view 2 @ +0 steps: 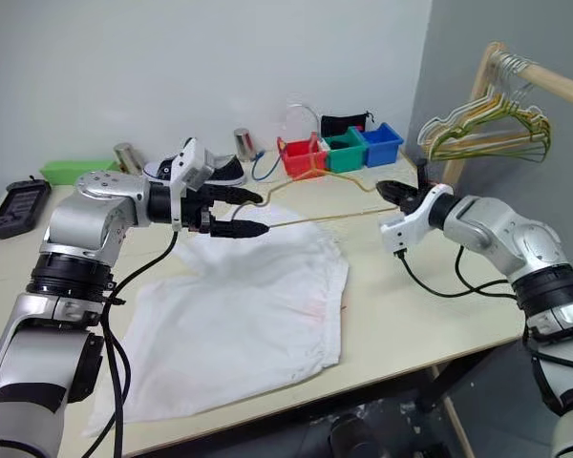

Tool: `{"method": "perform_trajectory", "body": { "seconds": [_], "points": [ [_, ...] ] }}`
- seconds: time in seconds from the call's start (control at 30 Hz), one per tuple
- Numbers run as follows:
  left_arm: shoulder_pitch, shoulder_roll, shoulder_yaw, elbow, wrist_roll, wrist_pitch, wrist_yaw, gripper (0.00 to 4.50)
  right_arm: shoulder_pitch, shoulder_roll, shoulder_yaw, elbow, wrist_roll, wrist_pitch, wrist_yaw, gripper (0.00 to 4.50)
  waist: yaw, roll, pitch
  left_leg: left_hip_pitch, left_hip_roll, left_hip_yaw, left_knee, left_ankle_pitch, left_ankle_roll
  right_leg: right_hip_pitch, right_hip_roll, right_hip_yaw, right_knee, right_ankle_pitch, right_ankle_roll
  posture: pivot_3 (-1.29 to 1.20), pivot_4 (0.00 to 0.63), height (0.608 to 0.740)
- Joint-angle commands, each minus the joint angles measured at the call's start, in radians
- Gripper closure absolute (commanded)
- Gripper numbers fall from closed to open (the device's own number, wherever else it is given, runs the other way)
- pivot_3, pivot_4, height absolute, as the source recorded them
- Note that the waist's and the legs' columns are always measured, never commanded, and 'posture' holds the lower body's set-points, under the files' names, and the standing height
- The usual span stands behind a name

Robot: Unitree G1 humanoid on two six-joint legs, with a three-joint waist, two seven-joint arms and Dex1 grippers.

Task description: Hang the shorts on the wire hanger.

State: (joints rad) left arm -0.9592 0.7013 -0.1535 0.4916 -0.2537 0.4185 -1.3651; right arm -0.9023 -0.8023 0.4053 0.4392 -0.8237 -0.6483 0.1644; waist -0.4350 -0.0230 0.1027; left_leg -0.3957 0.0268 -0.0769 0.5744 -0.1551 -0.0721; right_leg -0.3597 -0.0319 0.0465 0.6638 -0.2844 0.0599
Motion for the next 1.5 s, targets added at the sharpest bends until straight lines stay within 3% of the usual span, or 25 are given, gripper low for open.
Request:
{"method": "perform_trajectory", "body": {
  "seconds": [0.03, 0.17, 0.27, 0.83, 1.03, 1.13, 1.17, 1.2, 1.33, 1.5],
  "points": [
    [-0.032, 0.012, -0.013, 0.021, 0.039, -0.061, -0.032, 0.54, -0.044, 0.012, -0.015, -0.023, -0.019, -0.02, -0.044, 4.48, 0.006, 0.0, 0.0, 0.0, 0.0, 0.0, 0.0, 0.0, 0.0, 0.0, 0.0, 0.0, 0.0, 0.0, 0.0, -0.32, 0.009, 0.74],
    [-0.013, 0.012, -0.013, 0.0, 0.05, -0.062, -0.047, 0.54, -0.053, 0.015, -0.015, -0.013, -0.041, -0.022, -0.054, 4.48, 0.017, 0.0, 0.0, 0.0, 0.0, 0.0, 0.0, 0.0, 0.0, 0.0, 0.0, 0.0, 0.001, 0.0, 0.0, -0.32, 0.007, 0.74],
    [0.0, 0.017, -0.024, -0.014, 0.071, -0.07, -0.049, 0.98, -0.06, 0.015, -0.016, -0.003, -0.045, -0.023, -0.058, 4.5, 0.02, 0.0, 0.0, 0.0, 0.0, 0.0, 0.001, 0.0, 0.0, 0.0, 0.0, 0.0, 0.002, 0.0, 0.0, -0.32, 0.007, 0.74],
    [0.029, 0.013, -0.028, -0.029, 0.112, -0.089, -0.063, 4.4, -0.079, 0.013, -0.017, 0.02, -0.057, -0.013, -0.055, 4.5, 0.019, 0.0, -0.001, 0.002, 0.0, 0.0, 0.003, 0.001, 0.001, -0.001, 0.0, 0.001, 0.011, 0.0, -0.001, -0.33, 0.015, 0.74],
    [0.013, -0.007, -0.031, 0.005, 0.138, -0.129, -0.02, 4.45, -0.064, 0.01, -0.018, 0.008, -0.039, -0.02, -0.025, 4.5, 0.015, 0.0, -0.001, 0.005, -0.001, 0.0, 0.003, 0.002, 0.002, -0.001, 0.0, 0.001, 0.015, -0.001, -0.001, -0.34, 0.017, 0.74],
    [0.013, -0.009, -0.04, 0.018, 0.166, -0.183, 0.003, 4.45, -0.044, 0.013, -0.02, 0.002, 0.03, -0.024, 0.065, 4.5, 0.013, 0.0, -0.001, 0.005, -0.001, 0.0, 0.003, 0.003, 0.003, -0.001, 0.0, 0.001, 0.015, -0.001, -0.001, -0.35, 0.02, 0.74],
    [0.014, -0.01, -0.04, 0.022, 0.174, -0.195, 0.009, 4.5, -0.038, 0.014, -0.022, -0.002, 0.048, -0.025, 0.086, 3.98, 0.012, 0.0, -0.001, 0.005, -0.001, 0.0, 0.003, 0.003, 0.002, -0.001, 0.0, 0.001, 0.015, -0.001, -0.001, -0.35, 0.021, 0.74],
    [0.014, -0.011, -0.04, 0.026, 0.181, -0.205, 0.015, 4.5, -0.033, 0.015, -0.026, -0.007, 0.071, -0.021, 0.109, 3.9, 0.012, 0.0, -0.001, 0.005, -0.001, 0.0, 0.003, 0.003, 0.002, -0.001, 0.0, 0.001, 0.015, -0.001, -0.001, -0.35, 0.022, 0.74],
    [0.017, -0.045, -0.053, 0.064, 0.27, -0.36, 0.149, 4.5, 0.048, 0.045, -0.061, -0.098, 0.397, 0.11, 0.419, 3.0, 0.006, 0.0, -0.001, 0.005, 0.0, 0.0, 0.003, 0.003, 0.002, -0.001, 0.0, 0.001, 0.015, -0.001, -0.001, -0.35, 0.027, 0.74],
    [0.014, -0.076, -0.084, 0.111, 0.384, -0.533, 0.316, 4.5, 0.119, 0.063, -0.126, -0.245, 0.625, 0.408, 0.65, 1.92, -0.001, 0.0, -0.001, 0.005, 0.0, 0.0, 0.006, 0.003, 0.002, 0.001, 0.0, 0.001, 0.015, 0.0, -0.001, -0.35, 0.03, 0.74]
  ]
}}
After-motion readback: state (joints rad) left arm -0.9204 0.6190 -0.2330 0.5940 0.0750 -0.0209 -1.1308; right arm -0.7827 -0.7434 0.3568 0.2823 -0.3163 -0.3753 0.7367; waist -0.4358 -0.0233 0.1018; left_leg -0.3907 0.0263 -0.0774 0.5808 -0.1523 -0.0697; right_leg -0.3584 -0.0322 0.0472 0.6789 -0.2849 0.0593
